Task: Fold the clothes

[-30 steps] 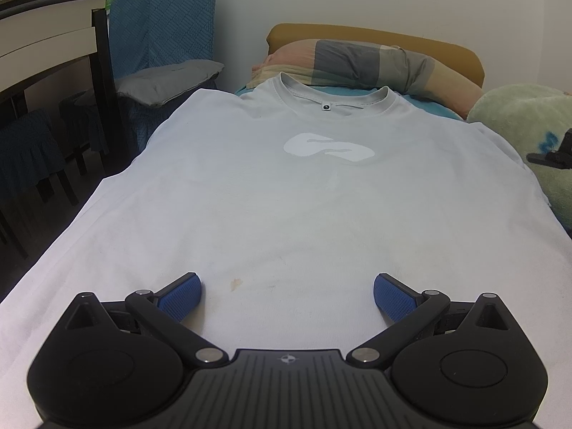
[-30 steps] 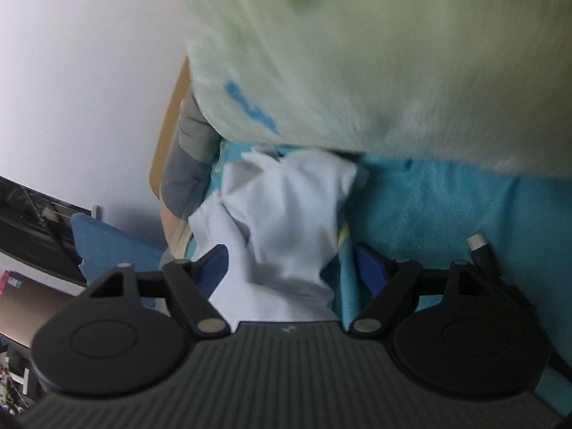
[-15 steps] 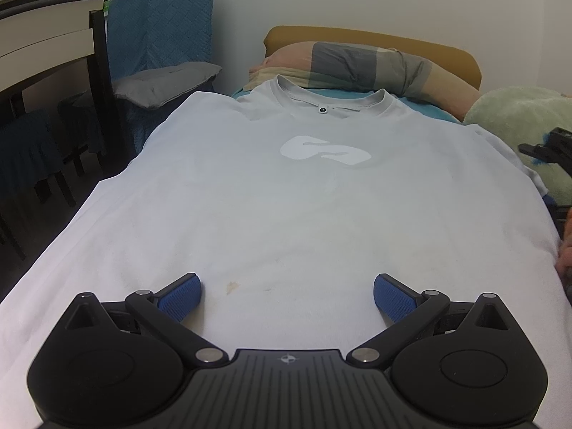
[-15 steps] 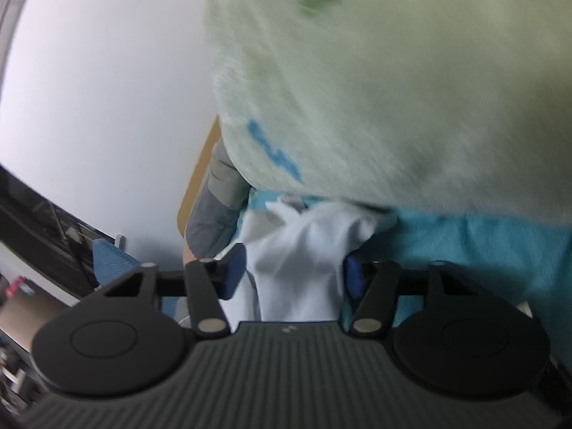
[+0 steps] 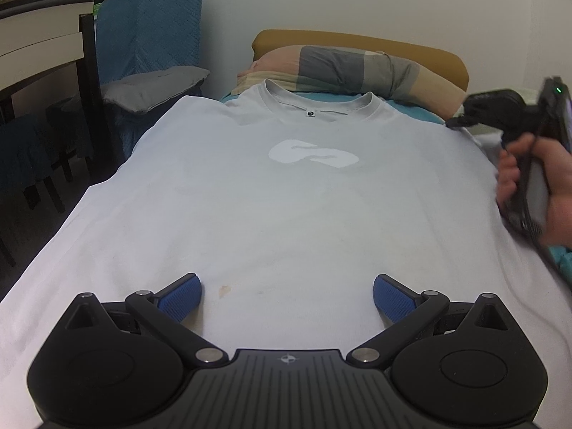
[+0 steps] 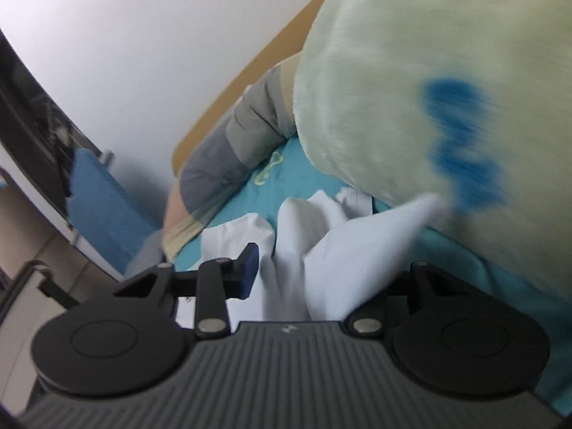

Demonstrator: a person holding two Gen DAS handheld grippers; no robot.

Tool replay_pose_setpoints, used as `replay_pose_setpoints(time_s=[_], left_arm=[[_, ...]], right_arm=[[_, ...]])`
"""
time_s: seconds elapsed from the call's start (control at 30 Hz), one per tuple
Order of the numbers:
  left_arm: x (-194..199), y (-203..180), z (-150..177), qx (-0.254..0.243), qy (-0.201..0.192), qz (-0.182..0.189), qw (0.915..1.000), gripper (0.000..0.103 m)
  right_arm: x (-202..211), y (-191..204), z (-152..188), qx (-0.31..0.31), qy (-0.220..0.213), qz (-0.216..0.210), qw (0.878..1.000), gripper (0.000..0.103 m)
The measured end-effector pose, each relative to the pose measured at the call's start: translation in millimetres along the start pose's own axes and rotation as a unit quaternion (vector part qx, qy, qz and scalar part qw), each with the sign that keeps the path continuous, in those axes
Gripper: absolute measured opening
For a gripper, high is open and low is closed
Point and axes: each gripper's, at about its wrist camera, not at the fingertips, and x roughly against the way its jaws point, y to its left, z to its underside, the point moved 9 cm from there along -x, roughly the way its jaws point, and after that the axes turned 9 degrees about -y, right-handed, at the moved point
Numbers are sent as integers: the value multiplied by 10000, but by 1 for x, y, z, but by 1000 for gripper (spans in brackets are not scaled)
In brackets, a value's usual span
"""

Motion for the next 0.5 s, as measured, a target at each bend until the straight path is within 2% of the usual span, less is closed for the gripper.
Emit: replay_pose_setpoints(time_s=[0.07, 0.1, 0.13, 0.27, 0.33, 0.4, 0.5], left_arm=[[-1, 0, 0, 19, 27, 9, 10000, 103], [-1, 1, 0, 26, 35, 13, 10000, 103], [-1, 1, 0, 25, 44, 12, 10000, 103], [-4, -1, -2, 4, 111, 133, 9998, 103], [-5, 0, -6, 83, 178, 231, 9995, 103], [1, 11, -13, 353, 302, 173, 9988, 103], [28, 25, -35, 185, 271, 137, 9994, 103]], right_arm=[[-3, 9, -7, 261, -32, 102, 9996, 31], [-4, 14, -10, 392, -49, 153, 9991, 11], [-6, 18, -13, 522, -65, 203, 9984, 8], [-11, 36, -27, 1043, -129, 406, 9936, 7], [4, 48, -52, 1263, -403, 550, 9896, 7], [21, 59, -78, 1506, -662, 707, 9838, 6], [43, 78, -99, 2001, -829, 919, 9719, 6]])
